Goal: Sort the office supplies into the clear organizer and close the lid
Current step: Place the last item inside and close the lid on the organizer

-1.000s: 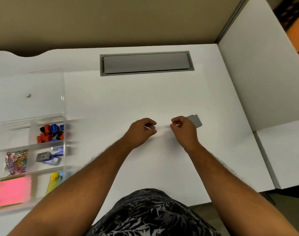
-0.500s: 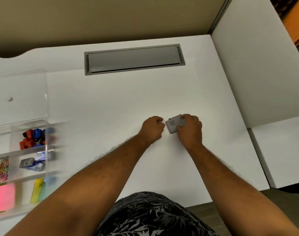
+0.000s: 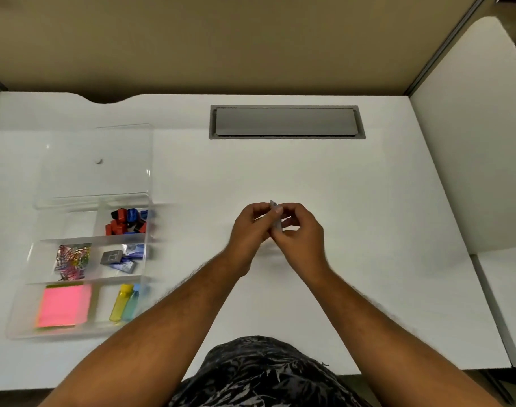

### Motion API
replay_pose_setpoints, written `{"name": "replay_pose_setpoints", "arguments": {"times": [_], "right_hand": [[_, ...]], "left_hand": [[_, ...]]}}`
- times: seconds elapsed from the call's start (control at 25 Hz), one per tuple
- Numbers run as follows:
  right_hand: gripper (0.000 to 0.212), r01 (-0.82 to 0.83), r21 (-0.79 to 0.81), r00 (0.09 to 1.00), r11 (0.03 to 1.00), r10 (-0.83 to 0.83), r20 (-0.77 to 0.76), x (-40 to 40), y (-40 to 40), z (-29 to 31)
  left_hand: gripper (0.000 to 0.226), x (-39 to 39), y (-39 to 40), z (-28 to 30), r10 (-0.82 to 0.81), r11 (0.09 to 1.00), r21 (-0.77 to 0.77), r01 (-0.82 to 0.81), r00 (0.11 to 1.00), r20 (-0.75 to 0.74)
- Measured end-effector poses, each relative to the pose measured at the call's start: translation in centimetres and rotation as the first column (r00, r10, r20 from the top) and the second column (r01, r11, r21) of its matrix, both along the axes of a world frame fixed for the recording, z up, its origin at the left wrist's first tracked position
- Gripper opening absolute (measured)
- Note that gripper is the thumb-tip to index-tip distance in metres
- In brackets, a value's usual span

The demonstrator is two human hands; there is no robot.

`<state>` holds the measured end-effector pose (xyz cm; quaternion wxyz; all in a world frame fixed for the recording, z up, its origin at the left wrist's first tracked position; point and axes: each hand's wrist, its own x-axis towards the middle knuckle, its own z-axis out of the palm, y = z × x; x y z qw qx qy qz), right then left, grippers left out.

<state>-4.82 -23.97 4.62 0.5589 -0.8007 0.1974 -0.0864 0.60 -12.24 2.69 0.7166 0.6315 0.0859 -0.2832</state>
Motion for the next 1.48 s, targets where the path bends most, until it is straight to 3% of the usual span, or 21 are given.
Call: {"name": "replay_pose_setpoints", "arguments": {"times": [0.08,0.2,0.32,0.44,0.68,0.92,1.04,1.24,1.48], "right_hand": [[0.028,-0.109,-0.059,0.992,0.992,0.112,0.059,0.4,4.4,0.5],[0.048,-0.25,-0.105,0.965,0.962,0.257,0.053,1.1,10.1,0.6],[0.048,-0.211,-0.187,0.975,0.959,0.221,0.032,2.2,14.4,0.3],[0.046,-0.235,-0.146,0.972,0.961,0.234,-0.028,3.9,19.1,-0.1],[0.03,-0.373,0.087,0.921,0.924,0.38,-0.082,7.9,27.9,0.5],[0.014,-0.358,0.08,0.926,0.93,0.365,-0.094,11.5,34.7,-0.8],[0.006,-0.366,-0.043,0.923,0.929,0.358,-0.139,13.2,37.2,-2.1],[0.006,-0.435,-0.251,0.892,0.865,0.376,-0.25,15.2,39.2,-4.0],[0.017,-0.509,-0.436,0.86,0.742,0.422,-0.286,16.1,39.6,-5.2]], "left_hand": [[0.043,-0.2,3.6,0.9,0.071,0.994,-0.085,-0.071,0.997,-0.001],[0.028,0.0,10.2,1.7,0.189,0.982,-0.033,-0.188,0.981,0.031],[0.029,0.4,17.1,2.1,0.287,0.957,0.041,-0.287,0.958,0.004],[0.03,1.1,23.8,2.6,0.318,0.946,0.069,-0.318,0.948,0.009],[0.027,3.6,34.8,3.0,0.252,0.93,0.226,-0.29,0.95,0.183],[0.02,7.1,43.4,1.2,0.052,0.818,0.502,-0.282,0.905,0.422],[0.026,9.2,45.7,0.0,-0.077,0.712,0.637,-0.296,0.869,0.489],[0.031,11.3,47.5,-1.5,-0.295,0.525,0.823,-0.219,0.859,0.418],[0.026,11.6,48.0,-2.4,-0.386,0.441,0.883,-0.159,0.855,0.347]]}}
